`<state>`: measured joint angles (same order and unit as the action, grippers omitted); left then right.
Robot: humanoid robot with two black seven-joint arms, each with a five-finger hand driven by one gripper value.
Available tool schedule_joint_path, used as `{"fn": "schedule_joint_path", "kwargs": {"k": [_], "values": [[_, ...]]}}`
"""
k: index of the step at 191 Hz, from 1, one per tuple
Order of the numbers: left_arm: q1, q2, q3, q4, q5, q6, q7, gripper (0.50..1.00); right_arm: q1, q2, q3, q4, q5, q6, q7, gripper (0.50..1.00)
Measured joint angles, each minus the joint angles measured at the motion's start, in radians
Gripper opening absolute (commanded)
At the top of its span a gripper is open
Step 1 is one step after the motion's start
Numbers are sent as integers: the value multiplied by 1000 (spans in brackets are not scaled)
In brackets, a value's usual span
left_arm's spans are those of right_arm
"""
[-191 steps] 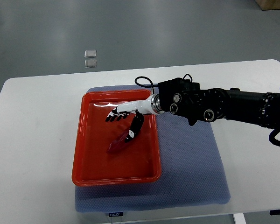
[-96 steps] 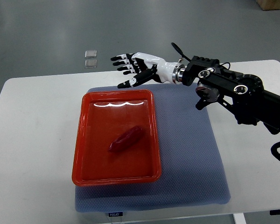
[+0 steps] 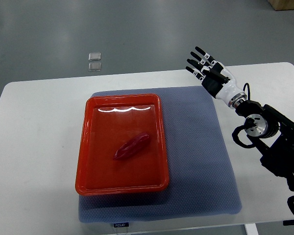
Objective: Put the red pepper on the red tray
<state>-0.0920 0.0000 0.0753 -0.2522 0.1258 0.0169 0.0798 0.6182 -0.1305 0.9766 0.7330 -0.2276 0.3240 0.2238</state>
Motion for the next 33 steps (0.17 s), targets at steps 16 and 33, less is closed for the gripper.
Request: {"fn": "schedule_joint_path", "kwargs": {"k": [16, 33], "values": [[0, 0, 0, 0, 0, 0, 0, 1000, -20, 19, 8, -21, 67, 21, 1, 913], [0, 0, 0, 0, 0, 0, 0, 1000, -30, 29, 9, -36, 129, 57, 2, 917]]}}
